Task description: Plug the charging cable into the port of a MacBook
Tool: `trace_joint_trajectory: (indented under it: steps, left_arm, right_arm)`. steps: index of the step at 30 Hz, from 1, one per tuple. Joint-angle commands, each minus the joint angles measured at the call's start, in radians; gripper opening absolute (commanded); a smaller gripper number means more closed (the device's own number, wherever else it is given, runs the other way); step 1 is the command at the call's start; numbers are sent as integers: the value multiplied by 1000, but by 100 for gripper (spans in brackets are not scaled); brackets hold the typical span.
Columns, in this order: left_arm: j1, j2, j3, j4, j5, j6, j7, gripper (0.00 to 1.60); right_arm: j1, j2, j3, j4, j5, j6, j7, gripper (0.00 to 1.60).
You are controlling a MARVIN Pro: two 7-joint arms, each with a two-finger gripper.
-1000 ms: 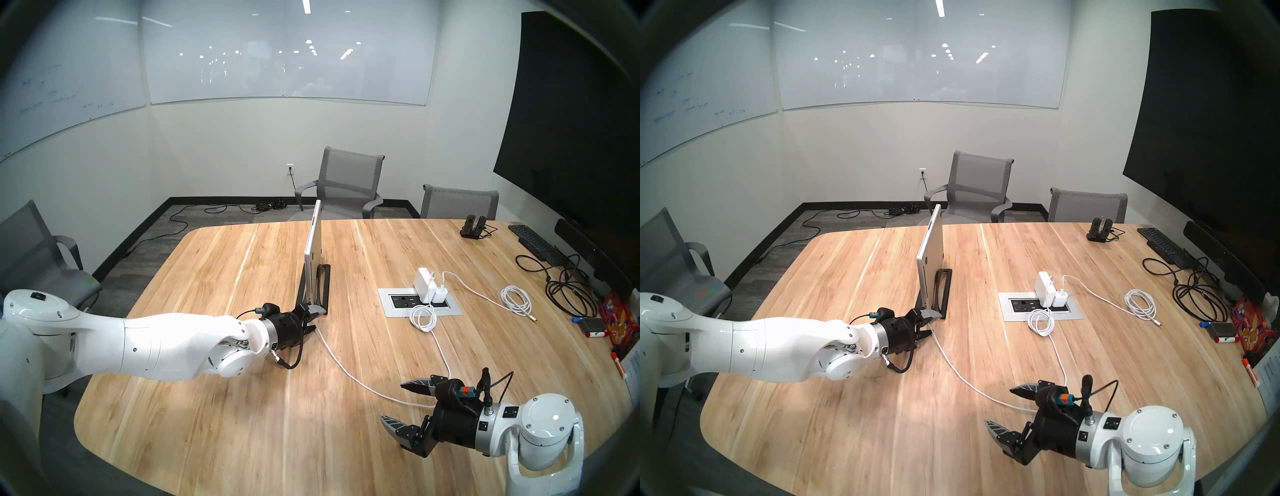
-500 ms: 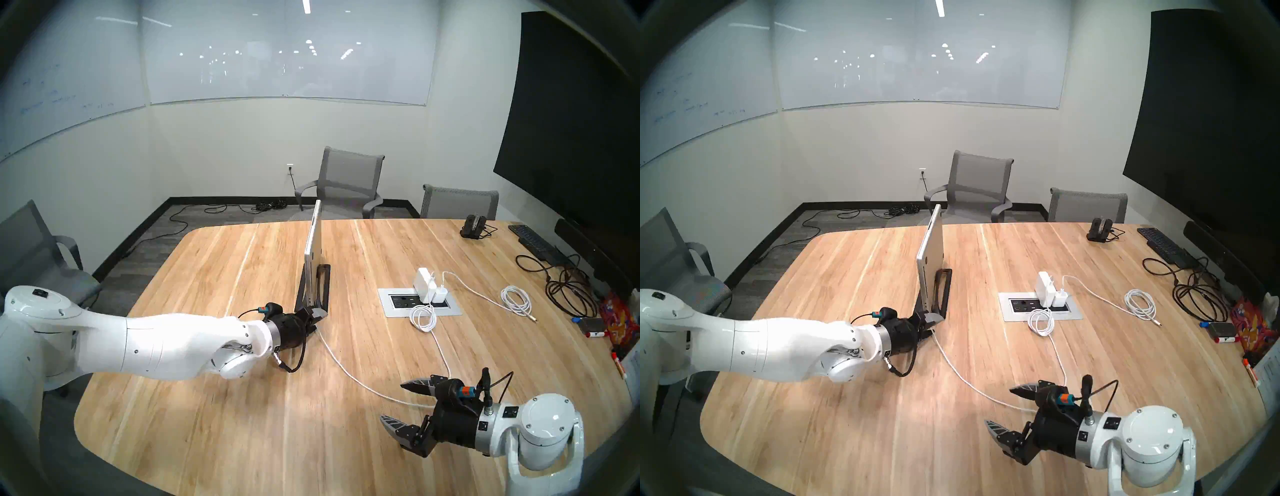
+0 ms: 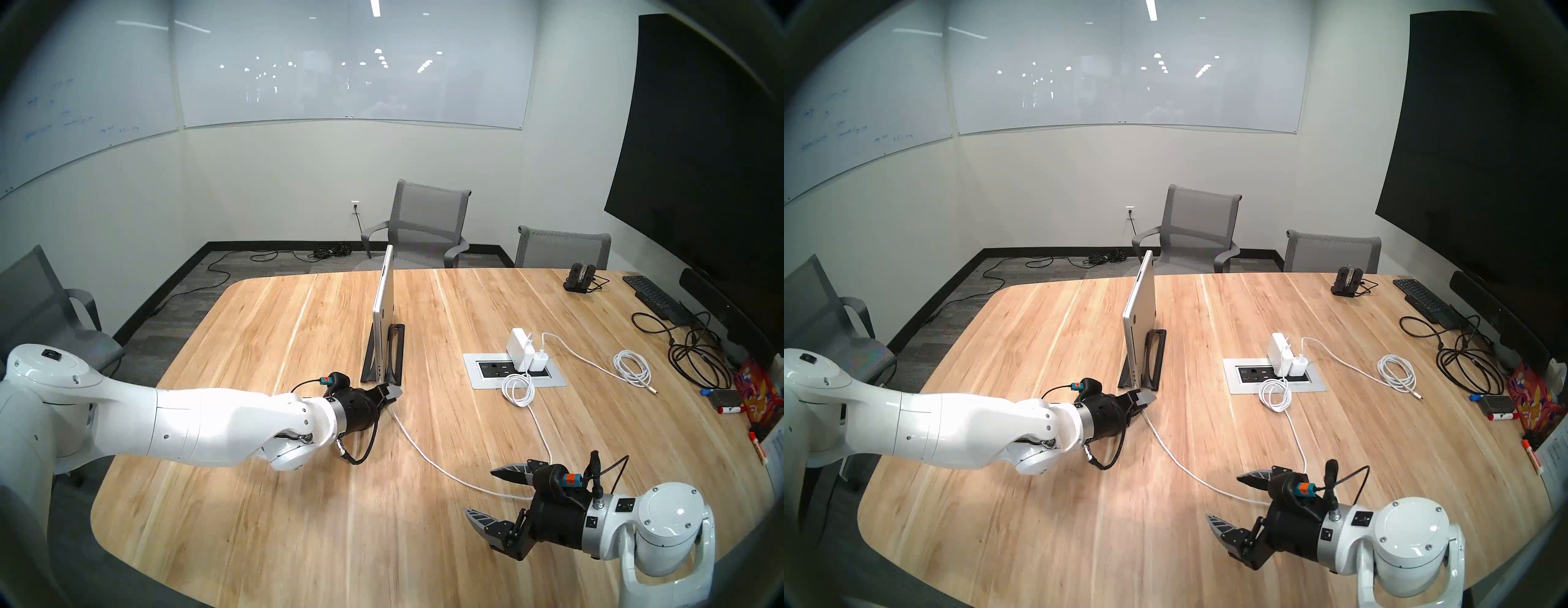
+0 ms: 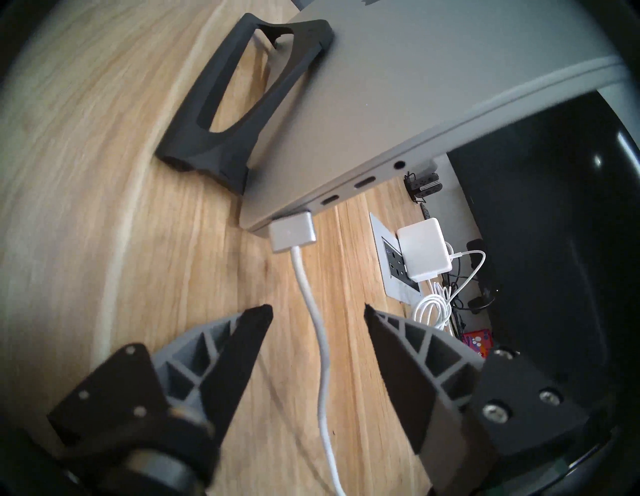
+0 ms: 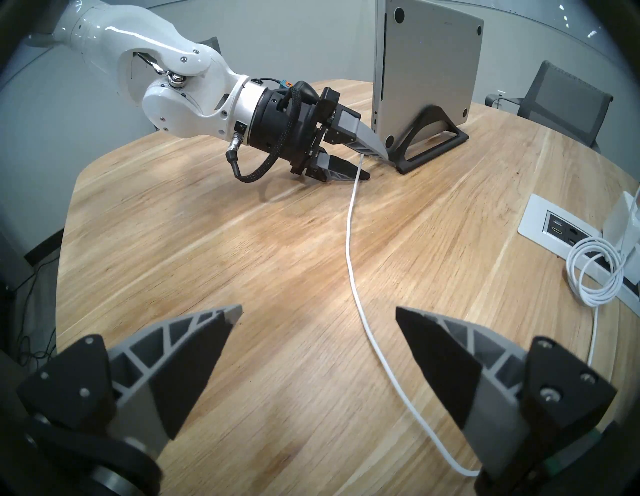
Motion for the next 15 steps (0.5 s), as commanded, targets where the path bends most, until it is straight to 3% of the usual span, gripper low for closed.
trace_joint_trajectory:
  steps: [1, 15]
  left_arm:
    - [51, 61, 97, 22, 33, -15, 82, 160]
    - [18, 140, 136, -29, 119, -74, 101, 160]
  right_arm:
    - [2, 1, 2, -13, 2, -1, 1, 160]
    - [2, -1, 2, -13, 1, -2, 3, 160]
